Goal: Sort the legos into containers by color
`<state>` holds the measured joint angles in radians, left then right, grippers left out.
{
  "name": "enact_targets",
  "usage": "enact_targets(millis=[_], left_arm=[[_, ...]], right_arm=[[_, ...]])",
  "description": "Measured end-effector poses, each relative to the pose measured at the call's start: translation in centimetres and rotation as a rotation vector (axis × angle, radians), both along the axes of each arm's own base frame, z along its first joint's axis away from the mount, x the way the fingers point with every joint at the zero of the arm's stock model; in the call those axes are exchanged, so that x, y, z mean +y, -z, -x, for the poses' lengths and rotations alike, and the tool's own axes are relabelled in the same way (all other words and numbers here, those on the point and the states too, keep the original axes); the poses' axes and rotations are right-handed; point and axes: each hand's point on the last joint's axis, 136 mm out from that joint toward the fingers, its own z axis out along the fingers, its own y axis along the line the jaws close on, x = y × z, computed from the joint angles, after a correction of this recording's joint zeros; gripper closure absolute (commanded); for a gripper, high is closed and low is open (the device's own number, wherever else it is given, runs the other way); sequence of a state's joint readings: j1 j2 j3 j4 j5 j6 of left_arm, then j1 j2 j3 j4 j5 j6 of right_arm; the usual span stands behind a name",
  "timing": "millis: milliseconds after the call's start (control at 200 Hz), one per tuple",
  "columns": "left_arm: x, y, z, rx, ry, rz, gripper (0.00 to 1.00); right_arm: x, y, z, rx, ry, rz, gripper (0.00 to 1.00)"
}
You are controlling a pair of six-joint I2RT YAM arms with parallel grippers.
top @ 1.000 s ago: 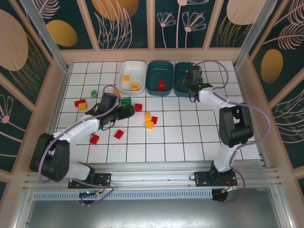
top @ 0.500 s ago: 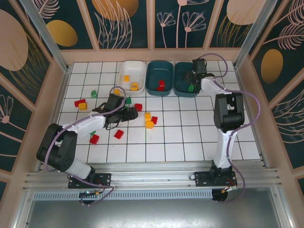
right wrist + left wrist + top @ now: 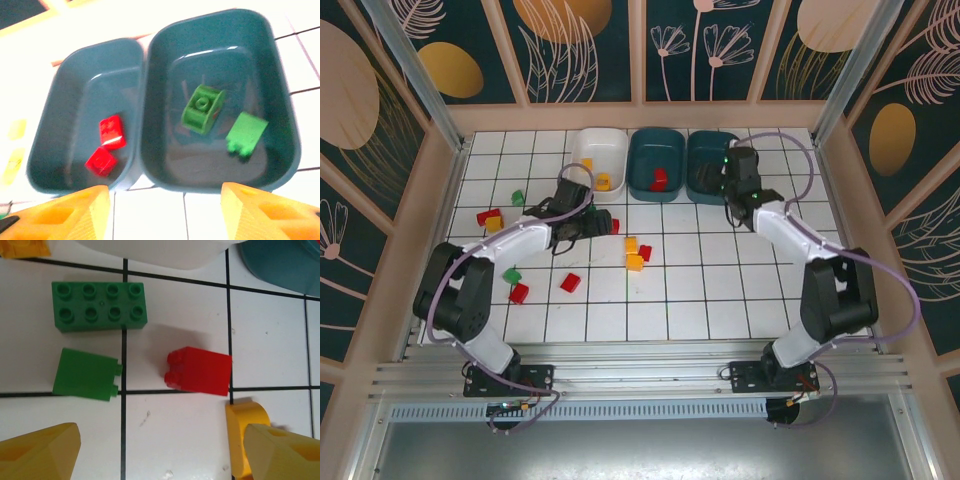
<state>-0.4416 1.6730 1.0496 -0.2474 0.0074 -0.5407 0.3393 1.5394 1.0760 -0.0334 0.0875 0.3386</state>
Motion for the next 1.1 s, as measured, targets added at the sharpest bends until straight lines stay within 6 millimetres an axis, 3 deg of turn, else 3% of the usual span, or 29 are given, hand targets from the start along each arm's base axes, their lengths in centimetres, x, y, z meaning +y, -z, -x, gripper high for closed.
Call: enact_targets(millis=[90,305,525,821,1096], left_arm=[[0.3,0.7,-1.2,0.004,-0.006,-0.056,0.18],[1.4,2.0,-1.9,0.013,-0.014,-0.152,0.18],[0.7,1.8,-2.0,0.008,0.004,-0.120,0.18],[-2.6,1.3,-2.1,0.006,0.077,-0.044,0.19],[-4.8,3.8,-3.0,0.052,0.109,-0.061,0.25]], right_arm=[[0.9,1.5,1.9,0.029,-0.030,-0.011,0.39],[-0.1,5.5,5.2,0.118,-0.022,-0.001,0.39],[-0.6,5.3,5.9,0.107,-0.012,-0.001,0.38],[-0.7,5.9,6.2,0.120,0.000,-0.012,0.37],[-0.8,6.6,6.5,0.131,0.001,-0.012,0.37]])
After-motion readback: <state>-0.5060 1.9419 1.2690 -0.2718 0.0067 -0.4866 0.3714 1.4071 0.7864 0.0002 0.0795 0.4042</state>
